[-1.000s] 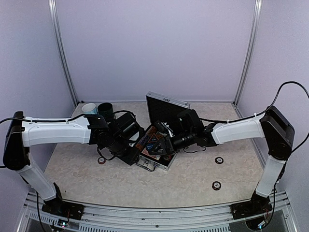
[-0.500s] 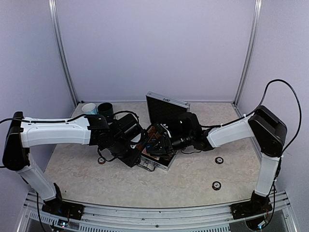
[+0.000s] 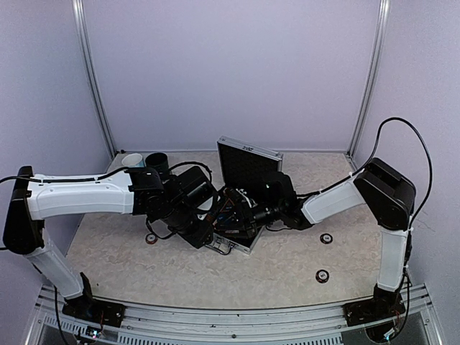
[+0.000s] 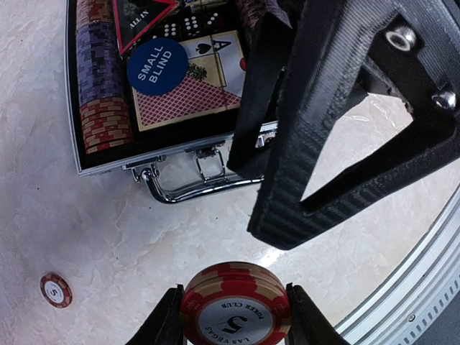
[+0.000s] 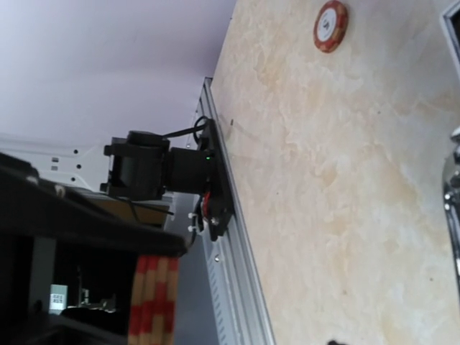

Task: Pack up texas hold em set
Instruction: Pass from the left arm to the right

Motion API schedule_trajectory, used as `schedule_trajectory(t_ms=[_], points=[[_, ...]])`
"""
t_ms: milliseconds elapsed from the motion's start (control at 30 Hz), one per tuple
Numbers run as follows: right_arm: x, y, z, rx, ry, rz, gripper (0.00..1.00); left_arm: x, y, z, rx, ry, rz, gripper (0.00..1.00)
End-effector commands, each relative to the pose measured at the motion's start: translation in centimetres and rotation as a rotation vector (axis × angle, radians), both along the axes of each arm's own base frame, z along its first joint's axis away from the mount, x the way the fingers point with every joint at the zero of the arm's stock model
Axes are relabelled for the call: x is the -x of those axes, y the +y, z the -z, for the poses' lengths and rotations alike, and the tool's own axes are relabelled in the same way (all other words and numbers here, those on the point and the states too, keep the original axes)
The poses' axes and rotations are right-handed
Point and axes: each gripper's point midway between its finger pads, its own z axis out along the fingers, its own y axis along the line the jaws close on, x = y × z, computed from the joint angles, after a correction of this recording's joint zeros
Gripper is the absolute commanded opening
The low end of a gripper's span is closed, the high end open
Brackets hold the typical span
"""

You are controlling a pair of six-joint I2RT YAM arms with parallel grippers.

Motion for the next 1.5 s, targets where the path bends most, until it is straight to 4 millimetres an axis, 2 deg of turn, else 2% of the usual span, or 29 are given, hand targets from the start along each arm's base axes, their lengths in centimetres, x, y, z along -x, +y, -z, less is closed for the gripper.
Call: schedule_trajectory(t_ms=[0, 700, 1467], points=[[0.6, 0.6, -1.2, -0.059, 0.006, -0.046, 0.56, -0.1, -0.7, -1.8, 0.032, -0.036, 0.019, 0.36], [2.4, 2.4, -1.7, -0.099, 0.033, -0.117, 0.51, 0.2, -0.8, -1.0, 0.016, -0.033, 0.033, 0.36], [3.2, 3.4, -1.7, -0.109, 0.028, -0.168, 0.38, 0.1, -0.6, -0.6, 0.002, -0.037, 0.032, 0.36]])
